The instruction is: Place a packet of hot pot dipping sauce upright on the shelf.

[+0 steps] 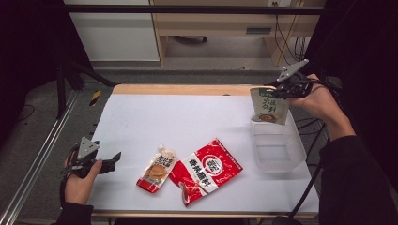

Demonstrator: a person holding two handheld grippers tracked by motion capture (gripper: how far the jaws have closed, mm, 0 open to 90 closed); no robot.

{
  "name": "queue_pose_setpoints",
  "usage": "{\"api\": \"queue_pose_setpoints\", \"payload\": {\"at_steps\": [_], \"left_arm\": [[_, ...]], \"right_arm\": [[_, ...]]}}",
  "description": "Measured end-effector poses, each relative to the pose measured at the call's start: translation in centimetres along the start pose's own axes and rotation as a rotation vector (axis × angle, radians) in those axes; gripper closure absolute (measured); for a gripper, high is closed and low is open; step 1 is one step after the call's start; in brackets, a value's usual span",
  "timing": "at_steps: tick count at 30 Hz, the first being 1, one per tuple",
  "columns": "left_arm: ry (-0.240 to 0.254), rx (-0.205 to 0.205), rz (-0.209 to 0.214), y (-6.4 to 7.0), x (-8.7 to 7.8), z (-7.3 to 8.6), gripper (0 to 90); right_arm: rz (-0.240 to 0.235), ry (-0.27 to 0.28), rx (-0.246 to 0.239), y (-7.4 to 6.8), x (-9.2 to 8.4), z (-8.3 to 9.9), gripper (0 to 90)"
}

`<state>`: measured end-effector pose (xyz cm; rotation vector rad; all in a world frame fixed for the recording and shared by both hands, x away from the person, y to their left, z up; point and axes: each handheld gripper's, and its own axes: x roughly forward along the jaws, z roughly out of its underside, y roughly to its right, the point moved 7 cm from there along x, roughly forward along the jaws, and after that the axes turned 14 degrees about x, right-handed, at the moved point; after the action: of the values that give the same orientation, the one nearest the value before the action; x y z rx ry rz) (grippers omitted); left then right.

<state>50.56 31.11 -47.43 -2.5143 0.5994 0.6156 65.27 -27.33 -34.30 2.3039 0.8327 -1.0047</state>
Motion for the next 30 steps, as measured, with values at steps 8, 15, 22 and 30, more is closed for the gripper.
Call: {"api": "queue_pose_setpoints", "payload": {"at_steps": [8, 15, 22, 30], "left_arm": [[0.004, 0.005, 0.0, 0.1, -0.1, -0.1, 7.4], [0.01, -0.01, -0.005, -0.2, 0.0, -0.1, 7.4], [0.009, -0.002, 0.0, 0.0, 0.0, -0.2, 7.4], [0.003, 0.004, 0.009, 0.2, 0.1, -0.2, 7.4]], "right_arm": [[-0.013, -0.007, 0.029, -0.1, 1.5, 1.3, 90.0], [-0.02, 0.003, 0.116, 0.6, 2.6, 3.4, 89.4], [0.026, -0.028, 0.196, 1.7, 2.8, 5.4, 84.7], [0.093, 0.008, 0.279, 2.2, 2.4, 5.6, 36.3]]}}
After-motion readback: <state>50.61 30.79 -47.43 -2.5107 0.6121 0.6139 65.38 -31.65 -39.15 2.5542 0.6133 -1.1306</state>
